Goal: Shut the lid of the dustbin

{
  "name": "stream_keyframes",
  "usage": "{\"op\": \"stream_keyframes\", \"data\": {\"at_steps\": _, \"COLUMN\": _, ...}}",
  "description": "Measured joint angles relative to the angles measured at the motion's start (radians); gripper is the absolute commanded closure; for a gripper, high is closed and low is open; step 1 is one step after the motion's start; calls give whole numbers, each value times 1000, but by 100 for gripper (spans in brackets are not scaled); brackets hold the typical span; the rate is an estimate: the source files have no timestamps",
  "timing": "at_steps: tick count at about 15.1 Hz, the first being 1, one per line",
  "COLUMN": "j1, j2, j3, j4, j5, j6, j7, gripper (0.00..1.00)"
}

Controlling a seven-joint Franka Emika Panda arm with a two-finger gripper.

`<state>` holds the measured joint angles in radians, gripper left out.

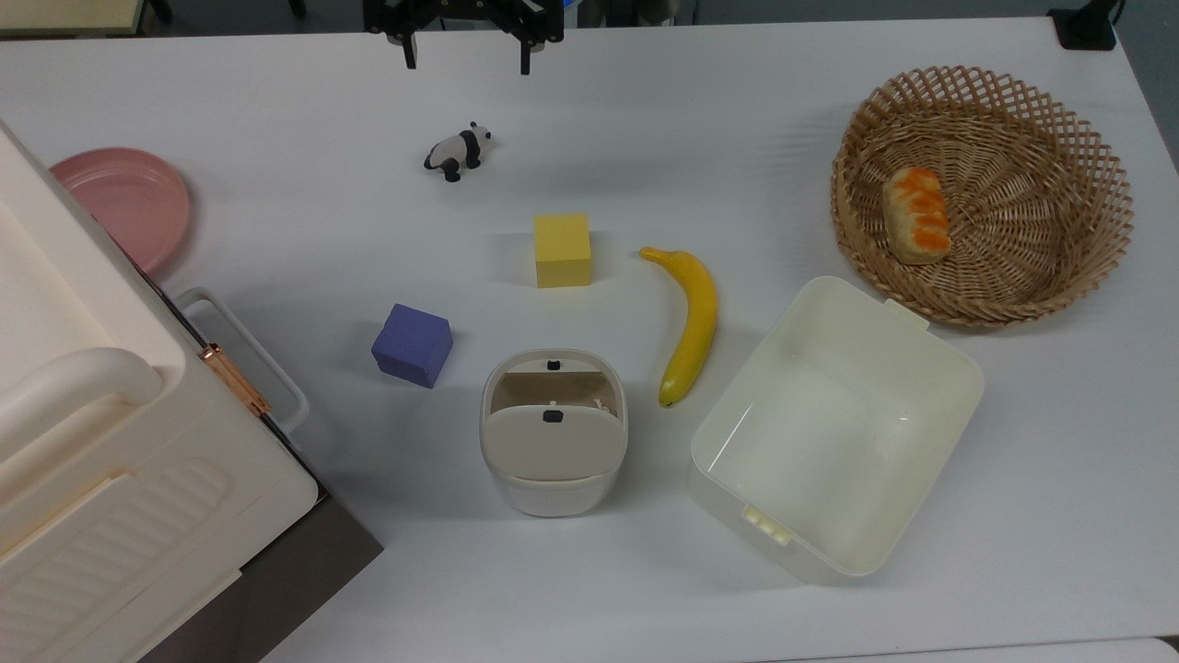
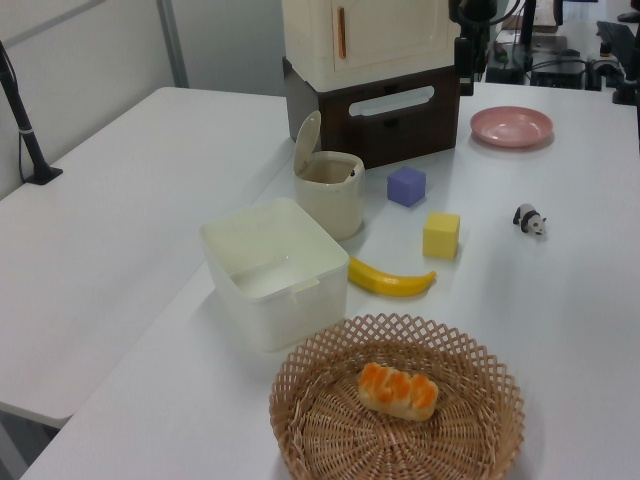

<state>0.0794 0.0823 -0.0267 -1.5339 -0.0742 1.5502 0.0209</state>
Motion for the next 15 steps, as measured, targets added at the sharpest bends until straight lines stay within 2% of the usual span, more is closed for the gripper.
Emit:
{"op": "stream_keyframes", "data": {"at_steps": 10, "j1": -2, "j2": 1, "j3": 0, "j4": -2, "j5": 0, "j6": 0, "j7": 0, "gripper": 0}}
{"op": "stream_keyframes", "data": {"at_steps": 15, "j1": -27, "j2": -2, "j3": -1, "j4": 0, "j5": 0, "j6": 0, "j7": 0, "gripper": 0}}
